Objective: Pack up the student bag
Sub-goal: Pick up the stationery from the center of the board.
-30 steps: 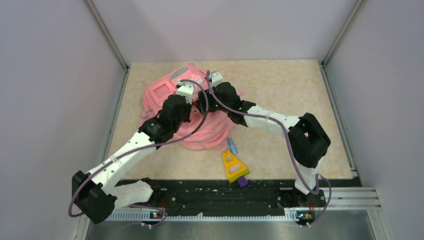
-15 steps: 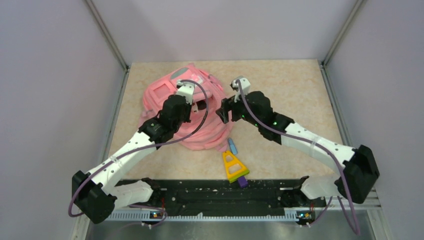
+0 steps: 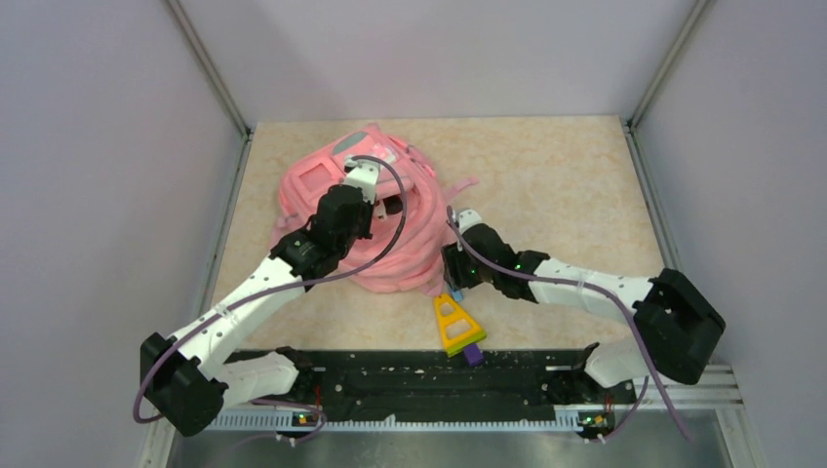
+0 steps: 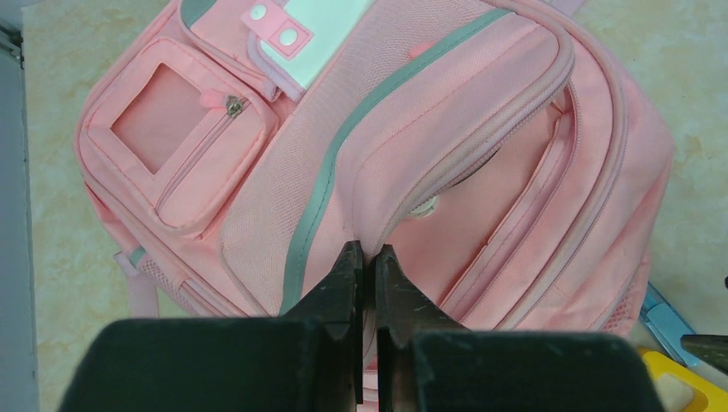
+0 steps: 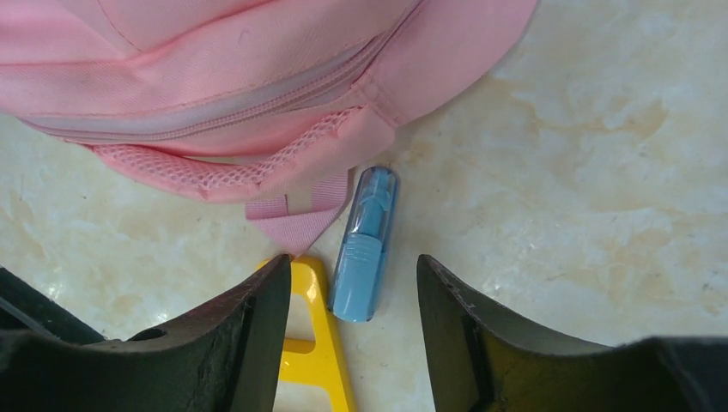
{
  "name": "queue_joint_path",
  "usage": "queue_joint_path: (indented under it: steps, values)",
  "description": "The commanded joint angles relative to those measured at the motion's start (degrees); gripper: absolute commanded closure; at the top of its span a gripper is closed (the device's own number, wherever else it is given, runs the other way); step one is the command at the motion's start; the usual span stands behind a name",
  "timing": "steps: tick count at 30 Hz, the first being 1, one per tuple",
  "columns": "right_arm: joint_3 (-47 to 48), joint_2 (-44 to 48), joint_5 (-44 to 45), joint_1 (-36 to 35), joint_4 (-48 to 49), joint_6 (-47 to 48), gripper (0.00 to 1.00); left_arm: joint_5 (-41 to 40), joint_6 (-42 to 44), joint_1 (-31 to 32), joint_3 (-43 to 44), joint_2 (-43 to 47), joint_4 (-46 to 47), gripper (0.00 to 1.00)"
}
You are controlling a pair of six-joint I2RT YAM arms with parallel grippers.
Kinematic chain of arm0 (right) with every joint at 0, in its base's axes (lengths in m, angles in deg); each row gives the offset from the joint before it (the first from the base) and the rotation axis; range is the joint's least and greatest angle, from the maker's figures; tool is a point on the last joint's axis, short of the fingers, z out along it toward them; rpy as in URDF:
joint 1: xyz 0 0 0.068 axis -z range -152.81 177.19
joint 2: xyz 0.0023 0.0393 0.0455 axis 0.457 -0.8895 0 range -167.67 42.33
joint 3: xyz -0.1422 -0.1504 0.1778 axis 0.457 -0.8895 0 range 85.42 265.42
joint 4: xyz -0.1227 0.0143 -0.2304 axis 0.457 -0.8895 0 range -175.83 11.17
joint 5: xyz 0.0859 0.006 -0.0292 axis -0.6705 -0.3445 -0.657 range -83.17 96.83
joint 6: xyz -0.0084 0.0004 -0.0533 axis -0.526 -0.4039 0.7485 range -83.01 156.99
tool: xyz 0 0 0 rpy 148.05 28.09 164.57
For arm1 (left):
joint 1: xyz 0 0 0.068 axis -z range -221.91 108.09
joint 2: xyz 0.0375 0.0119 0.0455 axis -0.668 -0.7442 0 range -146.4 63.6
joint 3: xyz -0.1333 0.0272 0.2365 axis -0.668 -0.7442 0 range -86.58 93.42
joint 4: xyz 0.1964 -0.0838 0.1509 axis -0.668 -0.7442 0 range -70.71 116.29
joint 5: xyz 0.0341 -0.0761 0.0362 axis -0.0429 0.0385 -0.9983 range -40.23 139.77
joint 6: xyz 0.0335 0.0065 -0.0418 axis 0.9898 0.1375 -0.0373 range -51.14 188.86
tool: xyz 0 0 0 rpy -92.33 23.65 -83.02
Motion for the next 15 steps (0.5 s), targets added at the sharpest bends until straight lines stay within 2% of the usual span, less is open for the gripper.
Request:
queue_joint_path:
  steps: [1, 10, 15]
  values:
    - [0.43, -3.76, 1.24, -1.85, 0.52, -2.45, 0.46, -0.43, -0.62, 0.34, 2.21, 1.98, 4.81, 1.0]
    - [3.09, -11.53, 3.2, -2.9, -0.89, -1.59, 0.52, -0.41, -0.56, 0.25, 2.21, 2.09, 4.81, 1.0]
    - [3.66, -12.58, 3.2, -3.16, -1.06, -1.36, 0.52, -0.35, -0.58, 0.32, 2.21, 2.13, 4.81, 1.0]
